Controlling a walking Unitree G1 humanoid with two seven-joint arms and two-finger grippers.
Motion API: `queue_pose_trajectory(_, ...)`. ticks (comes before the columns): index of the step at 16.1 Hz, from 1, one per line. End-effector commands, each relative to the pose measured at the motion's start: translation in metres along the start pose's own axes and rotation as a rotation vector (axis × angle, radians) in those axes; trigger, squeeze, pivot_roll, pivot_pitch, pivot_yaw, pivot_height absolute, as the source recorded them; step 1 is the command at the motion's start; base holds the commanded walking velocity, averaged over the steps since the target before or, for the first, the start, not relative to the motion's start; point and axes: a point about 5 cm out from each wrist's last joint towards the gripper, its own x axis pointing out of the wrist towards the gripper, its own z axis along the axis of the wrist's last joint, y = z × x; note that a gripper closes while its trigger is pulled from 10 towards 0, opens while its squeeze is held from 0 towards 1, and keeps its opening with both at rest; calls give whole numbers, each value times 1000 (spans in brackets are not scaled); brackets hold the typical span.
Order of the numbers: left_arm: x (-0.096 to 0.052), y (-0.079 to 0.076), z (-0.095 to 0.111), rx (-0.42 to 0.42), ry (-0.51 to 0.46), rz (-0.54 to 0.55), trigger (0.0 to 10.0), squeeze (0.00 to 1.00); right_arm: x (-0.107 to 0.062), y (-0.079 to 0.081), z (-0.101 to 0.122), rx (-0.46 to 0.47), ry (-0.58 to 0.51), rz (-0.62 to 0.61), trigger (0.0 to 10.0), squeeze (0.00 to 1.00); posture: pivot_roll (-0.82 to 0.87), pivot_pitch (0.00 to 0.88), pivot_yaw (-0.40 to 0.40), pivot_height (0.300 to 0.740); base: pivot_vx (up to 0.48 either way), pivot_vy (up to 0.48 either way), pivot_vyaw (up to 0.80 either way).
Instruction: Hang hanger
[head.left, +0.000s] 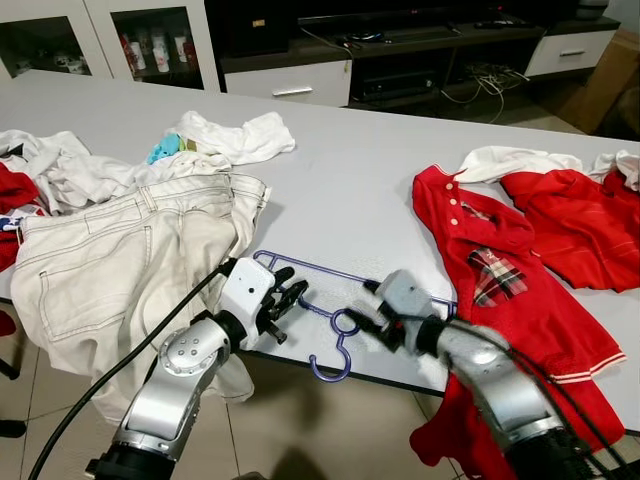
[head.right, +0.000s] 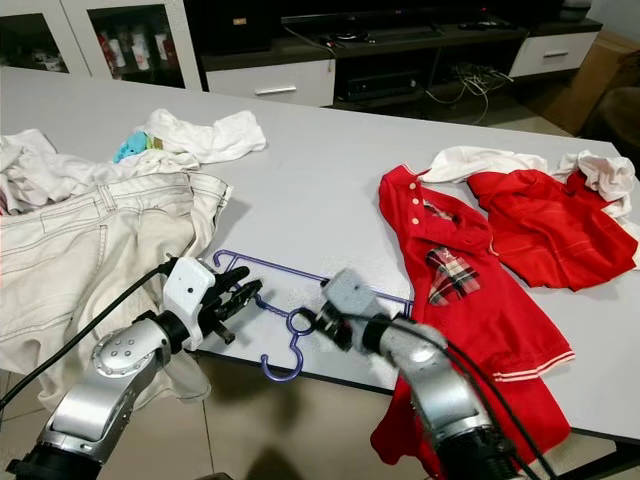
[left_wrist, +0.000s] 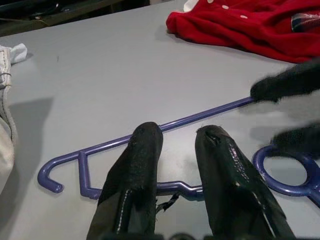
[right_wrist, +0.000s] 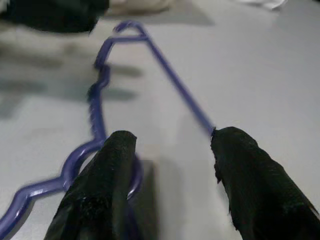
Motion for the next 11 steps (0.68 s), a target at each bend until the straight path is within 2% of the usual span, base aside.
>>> queue_pose_trajectory(1, 3, 3, 4, 16, -11, 0, 10000, 0, -5, -5, 6, 14, -26, -9, 10000, 0, -70, 0, 35, 740, 0, 0, 0)
queue_pose_trajectory(4, 3, 4, 5, 17, -13, 4, 10000, 0, -15, -8, 13, 41, -58, -12, 10000, 0, -72, 0, 35, 740, 0, 0, 0)
queue_pose_trajectory(5, 3, 4, 4, 17, -14, 7, 10000, 0, -20, -10, 14, 12, -74, -32, 10000, 0, -73, 0, 35, 740, 0, 0, 0)
queue_pose_trajectory(6, 3, 5, 4, 17, -13, 9, 10000, 0, -24, -10, 11, -63, -77, -55, 10000, 0, -75, 0, 36, 740, 0, 0, 0)
queue_pose_trajectory(8, 3, 5, 3, 17, -12, 10, 10000, 0, -29, -9, 6, -106, -87, -76, 10000, 0, -75, 0, 36, 740, 0, 0, 0)
queue_pose_trajectory(10, 3, 6, 3, 18, -11, 15, 10000, 0, -34, -9, 0, -245, -64, -94, 10000, 0, -75, 0, 36, 740, 0, 0, 0)
queue_pose_trajectory(11, 2, 6, 3, 18, -10, 16, 10000, 0, -36, -8, -1, -295, -69, -84, 10000, 51, -75, 0, 36, 740, 0, 0, 0)
